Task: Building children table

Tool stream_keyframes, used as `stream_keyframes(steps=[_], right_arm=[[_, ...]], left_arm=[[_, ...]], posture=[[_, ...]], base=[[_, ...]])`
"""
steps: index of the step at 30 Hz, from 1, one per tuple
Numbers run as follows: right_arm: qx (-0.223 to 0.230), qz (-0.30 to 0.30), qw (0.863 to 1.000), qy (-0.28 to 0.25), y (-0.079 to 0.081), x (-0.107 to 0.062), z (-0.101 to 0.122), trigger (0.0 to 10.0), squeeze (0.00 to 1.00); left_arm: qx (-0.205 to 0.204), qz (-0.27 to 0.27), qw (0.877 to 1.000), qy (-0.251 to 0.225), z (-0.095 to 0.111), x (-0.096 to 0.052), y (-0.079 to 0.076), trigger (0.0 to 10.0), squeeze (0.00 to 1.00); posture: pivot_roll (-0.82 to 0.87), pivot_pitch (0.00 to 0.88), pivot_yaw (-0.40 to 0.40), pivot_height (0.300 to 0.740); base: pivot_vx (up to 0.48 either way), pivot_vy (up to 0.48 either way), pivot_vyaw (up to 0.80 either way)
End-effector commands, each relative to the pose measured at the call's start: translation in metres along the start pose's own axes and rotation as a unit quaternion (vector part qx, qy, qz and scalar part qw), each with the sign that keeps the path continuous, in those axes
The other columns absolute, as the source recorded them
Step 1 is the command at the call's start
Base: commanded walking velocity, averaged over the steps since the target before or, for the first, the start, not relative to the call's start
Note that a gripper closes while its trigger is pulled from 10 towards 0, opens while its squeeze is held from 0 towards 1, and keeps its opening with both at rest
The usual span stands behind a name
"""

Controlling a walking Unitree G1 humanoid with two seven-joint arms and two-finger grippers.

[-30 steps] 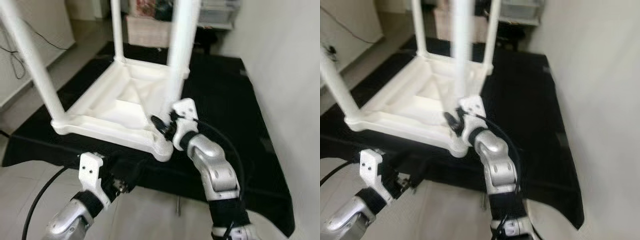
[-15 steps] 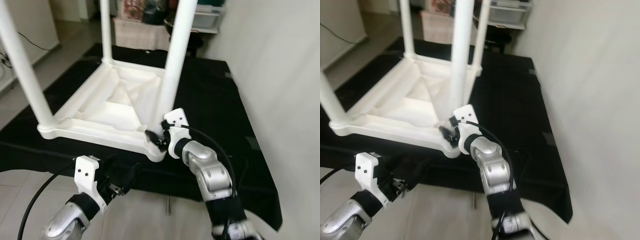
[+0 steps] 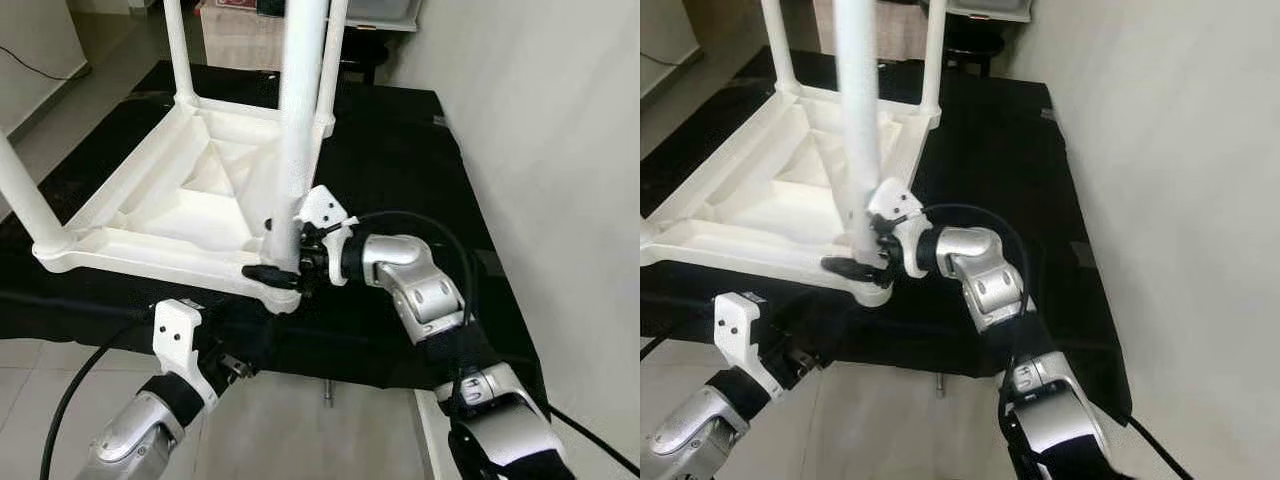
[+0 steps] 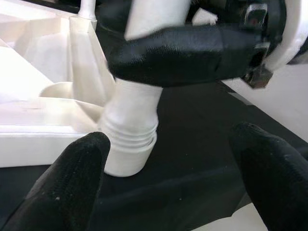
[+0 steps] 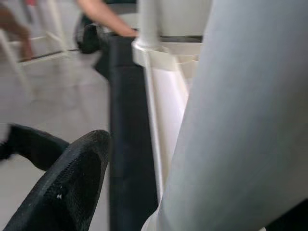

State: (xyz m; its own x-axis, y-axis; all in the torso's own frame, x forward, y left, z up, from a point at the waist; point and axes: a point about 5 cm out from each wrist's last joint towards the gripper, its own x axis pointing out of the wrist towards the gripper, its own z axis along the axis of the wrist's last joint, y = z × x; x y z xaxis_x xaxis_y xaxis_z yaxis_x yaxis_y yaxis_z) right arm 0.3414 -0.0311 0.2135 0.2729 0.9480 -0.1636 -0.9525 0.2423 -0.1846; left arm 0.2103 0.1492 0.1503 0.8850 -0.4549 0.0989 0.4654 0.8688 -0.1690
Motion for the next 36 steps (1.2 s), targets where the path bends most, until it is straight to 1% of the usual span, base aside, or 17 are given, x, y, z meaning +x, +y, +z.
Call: stream_keyframes(steps=[1,2,3,12,15,17,19,20,22,23,24,25,26,27,28,34,36], right_arm=[[-0.001,0.025,1.0,-0.009,0.002,0.007,0.005,8.0,0.0],[-0.002,0.032,0.999,-0.008,0.0,0.008,0.004,8.0,0.0],[-0.006,0.032,0.999,0.003,-0.004,0.01,-0.001,0.0,0.0],[0.004,0.028,0.999,0.016,-0.006,0.007,-0.011,0.0,0.0],[0.03,-0.003,0.999,0.032,-0.01,-0.009,-0.024,0.0,0.0],[0.036,-0.012,0.999,0.036,-0.011,-0.013,-0.026,0.0,0.0],[0.064,-0.049,0.996,0.049,-0.013,-0.022,-0.035,0.0,0.0],[0.087,-0.092,0.991,0.051,-0.013,-0.027,-0.04,0.0,0.0],[0.111,-0.139,0.983,0.053,-0.014,-0.033,-0.046,0.0,0.0],[0.132,-0.281,0.949,0.061,-0.013,-0.046,-0.057,0.0,0.0],[0.148,-0.384,0.909,0.073,-0.01,-0.061,-0.065,0.0,0.0],[0.148,-0.384,0.909,0.073,-0.01,-0.061,-0.065,0.0,0.0],[0.149,-0.441,0.881,0.079,-0.001,-0.067,-0.069,0.0,0.0],[0.149,-0.441,0.881,0.079,-0.001,-0.067,-0.069,0.0,0.0],[0.145,-0.477,0.863,0.077,0.005,-0.07,-0.069,0.0,0.0],[0.124,-0.471,0.871,0.063,0.004,-0.061,-0.062,0.0,0.0],[0.121,-0.458,0.878,0.065,0.006,-0.057,-0.06,0.0,0.0]], left_arm=[[0.003,0.0,1.0,0.003,-0.001,-0.001,-0.003,10.0,0.0],[0.003,0.0,1.0,0.003,0.0,-0.002,-0.003,10.0,0.0],[0.003,0.001,1.0,0.003,0.0,-0.002,-0.003,10.0,0.0],[0.003,0.0,1.0,0.004,0.001,-0.002,-0.004,10.0,0.0],[0.002,0.0,1.0,0.004,0.001,-0.002,-0.003,10.0,0.0],[0.002,0.0,1.0,0.004,0.001,-0.002,-0.003,10.0,0.0],[0.002,0.0,1.0,0.004,0.001,-0.002,-0.002,10.0,0.0],[0.002,0.0,1.0,0.004,0.001,-0.002,-0.001,10.0,0.0],[0.002,0.0,1.0,0.004,0.001,-0.002,-0.001,10.0,0.0],[0.002,0.0,1.0,0.004,0.001,-0.002,0.001,10.0,0.0],[0.003,0.0,1.0,0.005,0.001,-0.003,0.001,10.0,0.0],[0.003,0.0,1.0,0.005,0.001,-0.003,0.001,10.0,0.0],[0.003,0.0,1.0,0.005,0.002,-0.002,0.003,10.0,0.0],[0.003,0.0,1.0,0.005,0.002,-0.002,0.003,10.0,0.0],[0.003,-0.002,1.0,0.006,0.001,-0.001,0.004,10.0,0.0],[0.0,-0.006,1.0,0.01,-0.001,0.0,0.005,10.0,0.0],[-0.002,-0.004,1.0,0.008,0.0,0.0,0.006,10.0,0.0]], posture=[[0.06,0.139,-0.125,0.74],[0.06,0.139,-0.125,0.74],[0.06,0.142,-0.125,0.74],[0.06,0.148,-0.126,0.74],[0.04,0.151,-0.121,0.74],[0.04,0.151,-0.121,0.74],[0.03,0.153,-0.119,0.74],[0.03,0.153,-0.119,0.74],[0.03,0.153,-0.119,0.74],[0.01,0.151,-0.113,0.74],[0.01,0.151,-0.113,0.74],[0.01,0.151,-0.113,0.74],[0.01,0.155,-0.1,0.74],[0.01,0.155,-0.1,0.74],[0.0,0.141,-0.093,0.74],[0.01,0.138,-0.101,0.74],[0.01,0.138,-0.104,0.74]], base=[[0.0,0.0,0.0],[0.0,0.0,0.0],[0.0,0.0,0.0],[0.0,0.0,0.0],[0.0,0.0,0.0],[0.0,0.0,0.0],[0.0,0.0,0.0],[0.0,0.0,0.0],[0.0,0.0,0.0],[0.0,0.0,0.0],[0.0,0.0,0.0],[0.0,0.0,0.0],[0.0,0.0,0.0],[0.0,0.0,0.0],[0.0,0.0,0.0],[0.0,0.0,0.0],[0.0,0.0,0.0]])
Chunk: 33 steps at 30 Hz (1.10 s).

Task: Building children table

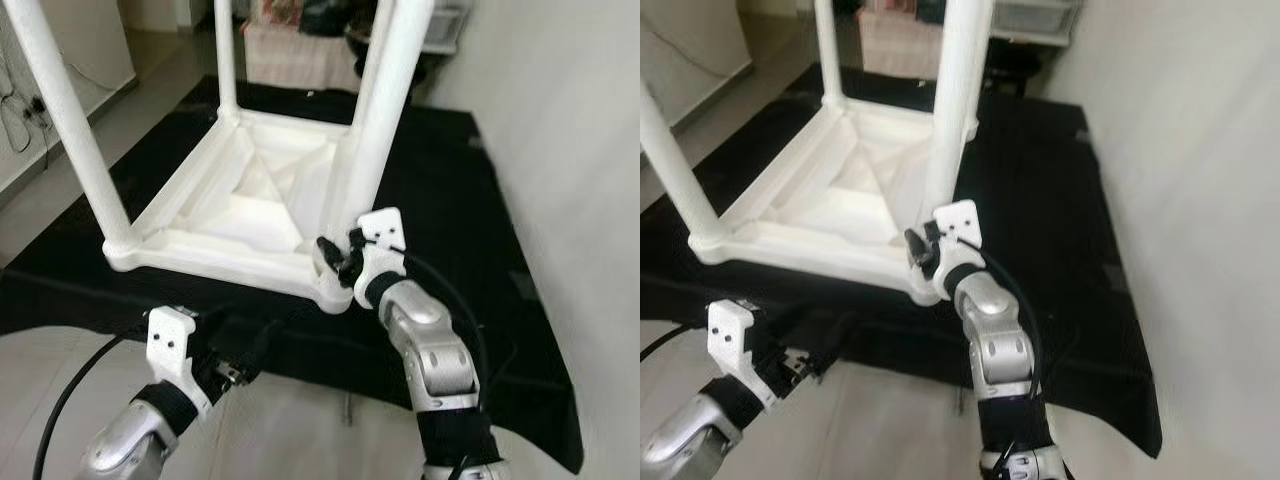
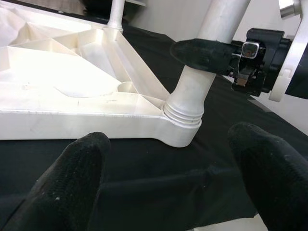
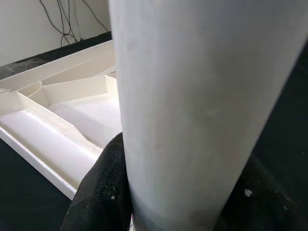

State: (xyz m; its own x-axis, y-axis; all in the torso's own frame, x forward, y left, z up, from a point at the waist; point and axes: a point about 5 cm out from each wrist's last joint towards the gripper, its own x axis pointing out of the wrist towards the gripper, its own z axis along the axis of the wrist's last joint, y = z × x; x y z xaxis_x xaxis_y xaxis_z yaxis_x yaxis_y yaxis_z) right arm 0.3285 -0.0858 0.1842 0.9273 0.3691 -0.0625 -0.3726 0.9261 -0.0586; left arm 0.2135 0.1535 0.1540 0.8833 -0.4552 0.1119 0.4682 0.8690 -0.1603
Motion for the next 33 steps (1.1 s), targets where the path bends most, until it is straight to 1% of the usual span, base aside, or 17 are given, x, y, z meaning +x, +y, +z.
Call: stream_keyframes(steps=[1,2,5,6,13,14,15,16,17,19,23,28,29,30,31,32,33], right_arm=[[-0.013,-0.013,0.998,0.057,-0.005,-0.002,-0.021,0.0,0.0],[-0.018,0.005,0.998,0.062,-0.002,0.0,-0.021,10.0,0.0],[-0.015,0.041,0.998,0.054,0.005,0.003,-0.018,10.0,0.0],[-0.004,0.055,0.998,0.044,0.008,0.004,-0.014,10.0,1.0],[0.018,0.143,0.99,0.006,0.017,0.011,0.001,10.0,1.0],[0.01,0.182,0.983,0.004,0.019,0.011,0.003,10.0,1.0],[0.004,0.236,0.972,0.005,0.02,0.009,0.003,10.0,0.78],[0.0,0.272,0.962,0.007,0.021,0.007,0.003,10.0,0.78],[-0.008,0.309,0.951,0.007,0.021,0.004,0.002,10.0,0.0],[-0.013,0.328,0.945,0.008,0.021,0.002,0.002,10.0,0.0],[-0.036,0.392,0.919,0.008,0.019,-0.001,0.001,10.0,0.0],[-0.031,0.404,0.914,0.006,0.018,0.002,0.002,10.0,0.0],[-0.031,0.408,0.912,0.007,0.017,0.004,0.002,9.4,0.0],[-0.029,0.412,0.911,0.007,0.017,0.005,0.002,7.4,0.0],[-0.029,0.412,0.911,0.007,0.017,0.005,0.002,7.4,0.0],[-0.021,0.42,0.907,0.007,0.016,0.006,0.002,0.0,0.0],[-0.021,0.42,0.907,0.007,0.016,0.006,0.002,0.0,0.0]], left_arm=[[-0.006,0.0,1.0,0.012,-0.005,-0.002,0.001,10.0,0.0],[-0.007,0.003,1.0,0.01,-0.004,-0.002,0.002,10.0,0.0],[-0.007,0.005,1.0,0.008,-0.004,-0.002,0.002,10.0,0.0],[-0.008,0.005,1.0,0.008,-0.004,-0.001,0.002,10.0,0.0],[-0.011,0.004,1.0,0.007,-0.004,-0.001,0.002,10.0,0.0],[-0.012,0.004,1.0,0.006,-0.004,-0.001,0.002,10.0,0.0],[-0.012,0.004,1.0,0.006,-0.004,-0.001,0.001,10.0,0.0],[-0.013,0.004,1.0,0.006,-0.004,0.0,0.001,10.0,0.0],[-0.013,0.004,1.0,0.005,-0.004,0.0,0.001,10.0,0.0],[-0.013,0.005,1.0,0.005,-0.004,0.0,0.001,10.0,0.0],[-0.014,0.006,1.0,0.004,-0.005,-0.001,0.0,10.0,0.0],[-0.014,0.005,1.0,0.004,-0.005,-0.001,-0.001,10.0,0.0],[-0.015,0.005,1.0,0.005,-0.005,-0.001,-0.002,10.0,0.0],[-0.016,0.005,1.0,0.005,-0.005,-0.001,-0.002,10.0,0.0],[-0.016,0.005,1.0,0.005,-0.005,-0.001,-0.002,10.0,0.0],[-0.016,0.004,1.0,0.005,-0.005,-0.001,-0.003,10.0,0.0],[-0.016,0.004,1.0,0.005,-0.005,-0.001,-0.003,10.0,0.0]], posture=[[0.01,0.138,-0.104,0.74],[0.01,0.137,-0.104,0.74],[0.01,0.136,-0.104,0.74],[0.01,0.133,-0.103,0.74],[0.01,0.13,-0.102,0.74],[0.01,0.129,-0.106,0.74],[0.01,0.13,-0.11,0.74],[0.02,0.13,-0.111,0.74],[0.02,0.13,-0.112,0.74],[0.02,0.13,-0.111,0.74],[0.02,0.125,-0.114,0.74],[0.03,0.125,-0.114,0.74],[0.03,0.125,-0.115,0.74],[0.03,0.125,-0.115,0.74],[0.03,0.125,-0.115,0.74],[0.03,0.125,-0.119,0.74],[0.03,0.125,-0.119,0.74]], base=[[0.0,0.0,0.0],[0.0,0.0,0.0],[0.0,0.0,0.0],[0.0,0.0,0.0],[0.0,0.0,0.0],[0.0,0.0,0.0],[0.0,0.0,0.0],[0.0,0.0,0.0],[0.0,0.0,0.0],[0.0,0.0,0.0],[0.0,0.0,0.0],[0.0,0.0,0.0],[0.0,0.0,0.0],[0.0,0.0,0.0],[0.0,0.0,0.0],[0.0,0.0,0.0],[0.0,0.0,0.0]])
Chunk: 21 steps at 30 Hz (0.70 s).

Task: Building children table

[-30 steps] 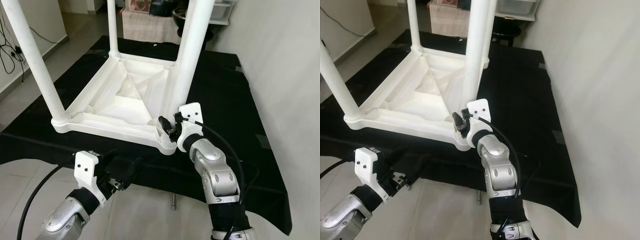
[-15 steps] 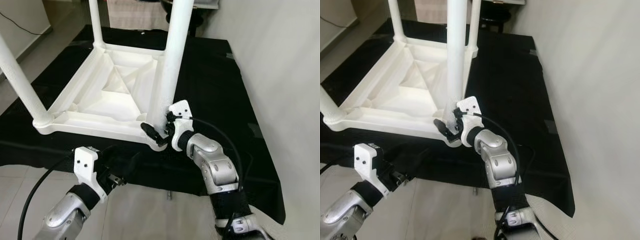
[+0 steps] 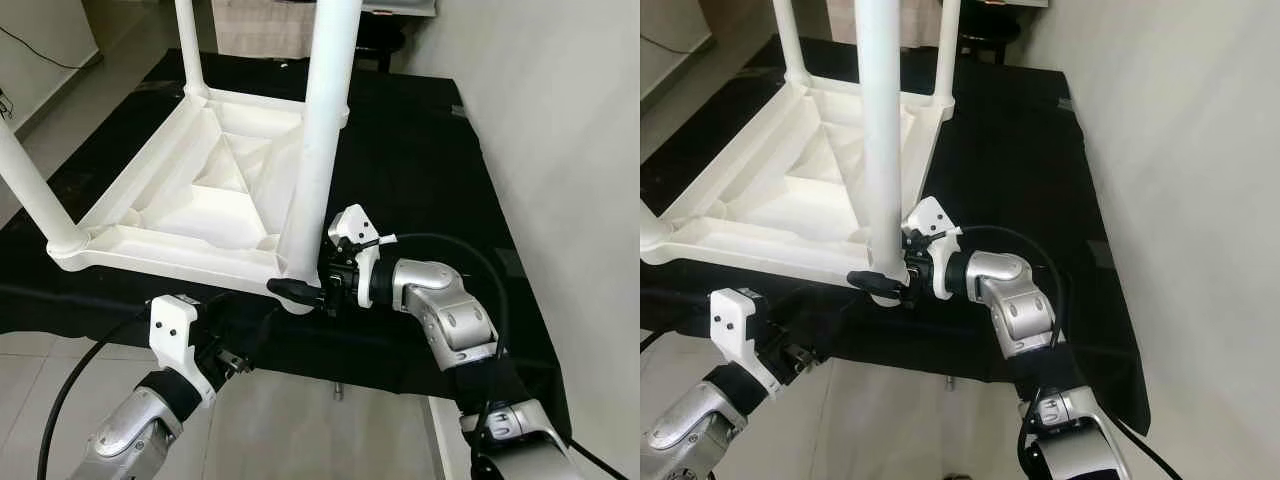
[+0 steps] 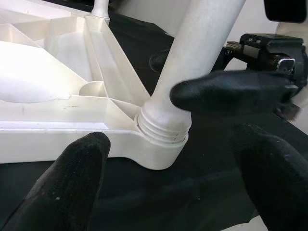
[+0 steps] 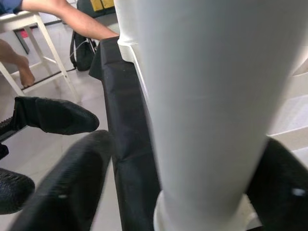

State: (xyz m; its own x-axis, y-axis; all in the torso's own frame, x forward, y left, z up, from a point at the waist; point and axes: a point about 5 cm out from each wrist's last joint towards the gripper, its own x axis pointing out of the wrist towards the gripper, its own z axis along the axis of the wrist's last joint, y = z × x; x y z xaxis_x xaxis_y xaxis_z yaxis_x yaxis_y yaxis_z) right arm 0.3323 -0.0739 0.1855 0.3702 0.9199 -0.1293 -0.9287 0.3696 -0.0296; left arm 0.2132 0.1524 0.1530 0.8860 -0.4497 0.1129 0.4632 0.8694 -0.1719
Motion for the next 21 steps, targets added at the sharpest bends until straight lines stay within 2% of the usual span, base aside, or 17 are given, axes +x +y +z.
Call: stream_keyframes(steps=[1,9,15,16,18,19,20,21], right_arm=[[0.003,0.034,0.999,-0.011,0.005,0.004,0.0,0.0,0.0],[0.009,0.042,0.999,-0.012,0.006,0.003,-0.004,0.0,0.0],[0.017,-0.006,1.0,-0.005,0.002,-0.001,-0.007,0.0,0.0],[0.022,-0.123,0.992,-0.002,-0.005,-0.001,-0.01,0.0,0.0],[0.022,-0.123,0.992,-0.002,-0.005,-0.001,-0.01,0.0,0.0],[0.038,-0.293,0.955,0.029,-0.008,-0.015,-0.02,0.0,0.0],[0.038,-0.293,0.955,0.029,-0.008,-0.015,-0.02,0.0,0.0],[0.035,-0.357,0.932,0.048,0.003,-0.02,-0.025,0.0,0.0]], left_arm=[[-0.01,0.001,1.0,0.006,-0.004,-0.001,-0.002,10.0,0.0],[-0.011,0.002,1.0,0.005,-0.004,-0.002,-0.003,10.0,0.0],[-0.011,0.002,1.0,0.005,-0.004,-0.002,-0.003,10.0,0.0],[-0.01,0.002,1.0,0.005,-0.004,-0.002,-0.002,10.0,0.0],[-0.01,0.002,1.0,0.005,-0.004,-0.002,-0.002,10.0,0.0],[-0.01,0.002,1.0,0.005,-0.004,-0.003,-0.002,10.0,0.0],[-0.01,0.002,1.0,0.005,-0.004,-0.003,-0.002,10.0,0.0],[-0.01,0.002,1.0,0.006,-0.004,-0.003,-0.001,10.0,0.0]], posture=[[0.03,0.125,-0.119,0.74],[0.03,0.126,-0.12,0.74],[0.03,0.128,-0.125,0.74],[0.02,0.132,-0.13,0.74],[0.02,0.132,-0.13,0.74],[0.01,0.135,-0.132,0.74],[0.01,0.135,-0.132,0.74],[0.02,0.136,-0.124,0.74]], base=[[0.0,0.0,0.0],[0.0,0.0,0.0],[0.0,0.0,0.0],[0.0,0.0,0.0],[0.0,0.0,0.0],[0.0,0.0,0.0],[0.0,0.0,0.0],[0.0,0.0,0.0]])
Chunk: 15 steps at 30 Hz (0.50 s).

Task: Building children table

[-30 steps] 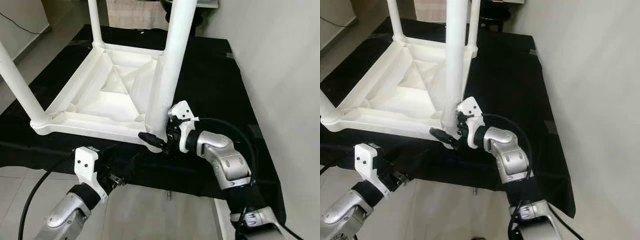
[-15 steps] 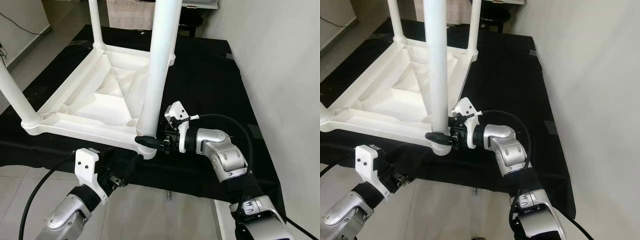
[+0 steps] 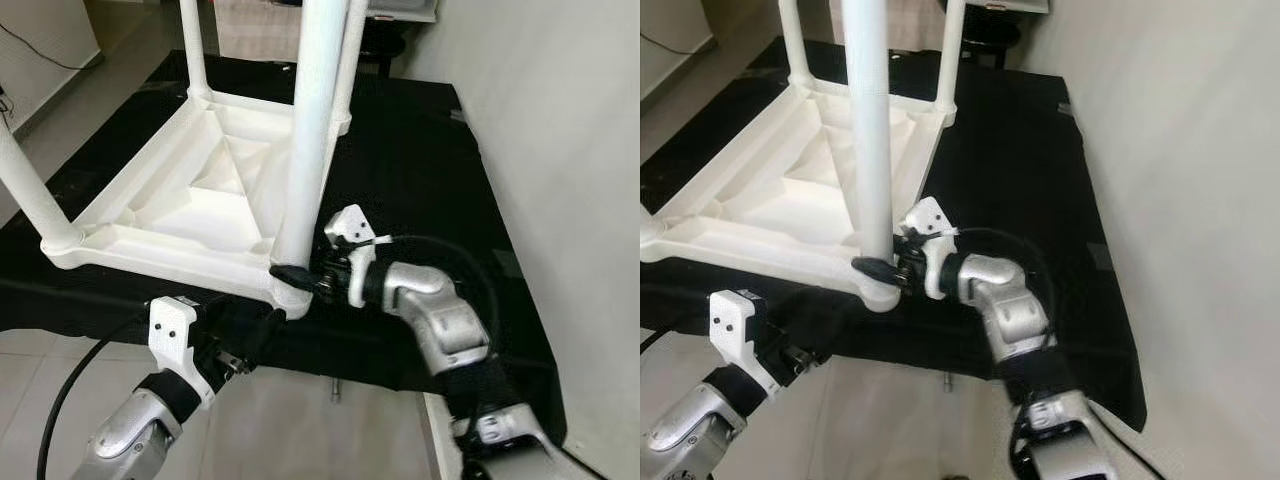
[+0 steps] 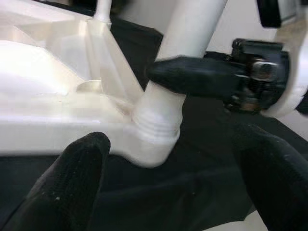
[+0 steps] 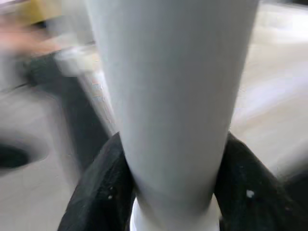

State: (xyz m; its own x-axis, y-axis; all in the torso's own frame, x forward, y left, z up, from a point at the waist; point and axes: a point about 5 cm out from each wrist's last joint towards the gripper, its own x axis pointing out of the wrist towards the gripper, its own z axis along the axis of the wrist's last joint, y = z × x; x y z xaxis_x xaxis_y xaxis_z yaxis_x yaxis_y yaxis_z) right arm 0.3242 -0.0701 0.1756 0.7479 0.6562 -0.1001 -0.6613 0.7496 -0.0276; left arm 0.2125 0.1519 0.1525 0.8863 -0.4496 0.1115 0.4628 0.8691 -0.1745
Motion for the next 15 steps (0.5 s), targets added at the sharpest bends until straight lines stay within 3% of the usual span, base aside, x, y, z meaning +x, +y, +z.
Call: stream_keyframes(steps=[1,2,14,15], right_arm=[[-0.006,-0.133,0.99,0.052,-0.016,-0.017,-0.015,0.0,0.0],[-0.008,-0.187,0.981,0.054,-0.017,-0.023,-0.016,0.0,0.0],[-0.008,-0.171,0.984,0.056,-0.021,-0.011,-0.012,0.0,0.0],[-0.01,-0.161,0.985,0.055,-0.021,-0.008,-0.01,2.5,0.0]], left_arm=[[-0.008,0.001,1.0,0.005,-0.003,-0.002,0.0,10.0,0.0],[-0.008,0.001,1.0,0.006,-0.004,-0.002,0.001,10.0,0.0],[-0.006,0.001,1.0,0.008,-0.003,-0.002,0.002,10.0,0.0],[-0.006,0.001,1.0,0.008,-0.003,-0.002,0.002,10.0,0.0]], posture=[[0.02,0.136,-0.124,0.74],[0.01,0.122,-0.112,0.74],[0.02,0.128,-0.114,0.74],[0.02,0.128,-0.113,0.74]], base=[[0.0,0.0,0.0],[0.0,0.0,0.0],[0.0,0.0,0.0],[0.0,0.0,0.0]])
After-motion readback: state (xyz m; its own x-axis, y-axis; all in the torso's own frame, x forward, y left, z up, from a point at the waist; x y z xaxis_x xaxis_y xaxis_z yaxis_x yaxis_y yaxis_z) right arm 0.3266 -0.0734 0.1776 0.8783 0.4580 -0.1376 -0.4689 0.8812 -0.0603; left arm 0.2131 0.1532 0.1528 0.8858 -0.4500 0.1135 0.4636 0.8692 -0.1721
